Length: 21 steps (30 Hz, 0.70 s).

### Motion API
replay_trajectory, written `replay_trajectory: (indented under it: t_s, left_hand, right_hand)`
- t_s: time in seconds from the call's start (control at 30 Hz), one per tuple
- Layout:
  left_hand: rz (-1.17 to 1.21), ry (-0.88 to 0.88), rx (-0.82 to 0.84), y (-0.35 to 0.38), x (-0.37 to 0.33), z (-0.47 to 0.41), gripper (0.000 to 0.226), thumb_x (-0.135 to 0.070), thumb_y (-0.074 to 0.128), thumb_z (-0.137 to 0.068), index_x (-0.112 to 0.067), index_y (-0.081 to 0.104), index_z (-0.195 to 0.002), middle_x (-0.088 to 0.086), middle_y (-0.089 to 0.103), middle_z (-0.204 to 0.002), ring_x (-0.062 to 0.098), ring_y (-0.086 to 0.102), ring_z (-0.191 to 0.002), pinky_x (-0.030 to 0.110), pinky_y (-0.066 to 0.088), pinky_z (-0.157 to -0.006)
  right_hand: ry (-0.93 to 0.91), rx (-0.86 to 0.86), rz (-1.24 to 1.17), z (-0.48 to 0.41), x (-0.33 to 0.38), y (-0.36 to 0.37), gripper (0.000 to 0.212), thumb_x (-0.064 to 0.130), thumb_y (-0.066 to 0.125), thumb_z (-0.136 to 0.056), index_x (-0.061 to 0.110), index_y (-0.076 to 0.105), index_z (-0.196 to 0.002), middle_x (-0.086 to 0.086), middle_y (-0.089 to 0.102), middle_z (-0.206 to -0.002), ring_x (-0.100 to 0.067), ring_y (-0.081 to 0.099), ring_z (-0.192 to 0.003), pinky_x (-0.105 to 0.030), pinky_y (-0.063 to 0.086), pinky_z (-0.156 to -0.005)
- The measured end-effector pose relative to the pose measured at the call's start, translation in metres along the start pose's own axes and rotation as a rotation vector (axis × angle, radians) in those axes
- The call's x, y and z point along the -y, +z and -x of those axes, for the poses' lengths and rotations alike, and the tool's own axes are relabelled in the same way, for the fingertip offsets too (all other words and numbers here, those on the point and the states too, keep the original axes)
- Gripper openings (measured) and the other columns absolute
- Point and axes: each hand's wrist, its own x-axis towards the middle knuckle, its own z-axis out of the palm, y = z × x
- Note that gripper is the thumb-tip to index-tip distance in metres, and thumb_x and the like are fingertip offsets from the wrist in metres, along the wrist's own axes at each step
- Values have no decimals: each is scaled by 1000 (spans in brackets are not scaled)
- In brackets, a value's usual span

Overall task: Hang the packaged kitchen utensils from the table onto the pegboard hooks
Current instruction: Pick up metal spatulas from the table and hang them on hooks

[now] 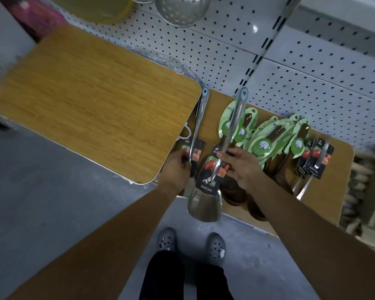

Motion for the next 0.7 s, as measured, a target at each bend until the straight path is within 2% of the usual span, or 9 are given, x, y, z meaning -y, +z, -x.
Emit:
replay_trajectory:
  t_s: [0.1,0.17,0.23,0.33,0.4,0.5,0.6,0.67,0.7]
  left_hand:
    - [-60,-86,34,17,4,-15,17,-26,60,-88,-27,58,-106,1,65,-107,21,63,-99,45,54,-89]
    - [-110,-131,40,28,8,-23,34,-38,59,-85,-31,48,-117,3,61,-115,26,61,-106,51,52,-92]
    - [-177,-155,3,34,4,-28,56,-38,57,-90,-24,34,-139,12,52,-132,33,52,-120,52,45,-101]
    - [-252,-210,-74,35,-6,-32,74,-35,59,-93,-11,19,-152,18,39,-144,37,40,-132,52,36,-108]
    - [-289,-231,-95,39,-5,-34,76,-31,62,-92,-10,20,-151,20,40,-143,37,40,-131,52,36,-107]
    - [-357,-232,-146,46,-4,-31,75,-30,67,-89,-12,26,-149,17,44,-139,34,44,-128,49,38,-106]
    - [-308,-280,-174,53,-2,-30,65,-29,72,-85,-13,39,-139,14,49,-131,31,50,-120,47,44,-101]
    - [-157,-318,-142,53,2,-32,52,-30,74,-82,-27,48,-126,4,55,-120,25,59,-107,46,54,-87]
    - [-50,-329,-123,50,3,-33,42,-30,76,-80,-33,52,-114,-3,59,-109,20,64,-97,41,58,-76]
  right_hand:
    - [-6,45,-145,9,-5,-20,45,6,79,-70,-5,66,-111,-14,74,-97,-22,74,-80,-38,63,-72]
    - [-13,58,-191,10,-9,-28,42,8,77,-72,-4,66,-111,-18,72,-102,-26,73,-83,-40,63,-72]
    - [-19,77,-216,13,-12,-33,40,8,74,-72,-5,66,-109,-21,70,-103,-31,72,-86,-44,63,-74]
    - [1,139,-237,18,-10,-40,26,3,68,-83,-6,64,-107,-17,73,-91,-30,73,-76,-42,64,-67]
    - [19,167,-226,19,-10,-47,14,-1,62,-89,-3,65,-103,-11,73,-82,-24,73,-71,-37,62,-63]
    - [45,185,-212,20,-12,-56,17,-1,62,-90,-1,65,-106,-10,71,-86,-21,72,-74,-34,60,-63]
    - [66,186,-195,23,-14,-62,19,-3,62,-91,-2,66,-109,-14,71,-91,-27,72,-79,-35,60,-64]
    - [81,158,-187,24,-14,-65,24,-4,63,-89,-4,65,-113,-15,70,-93,-26,72,-79,-35,60,-62]
    - [89,149,-181,25,-13,-65,25,-4,64,-88,-4,65,-113,-15,70,-93,-26,71,-79,-35,60,-61]
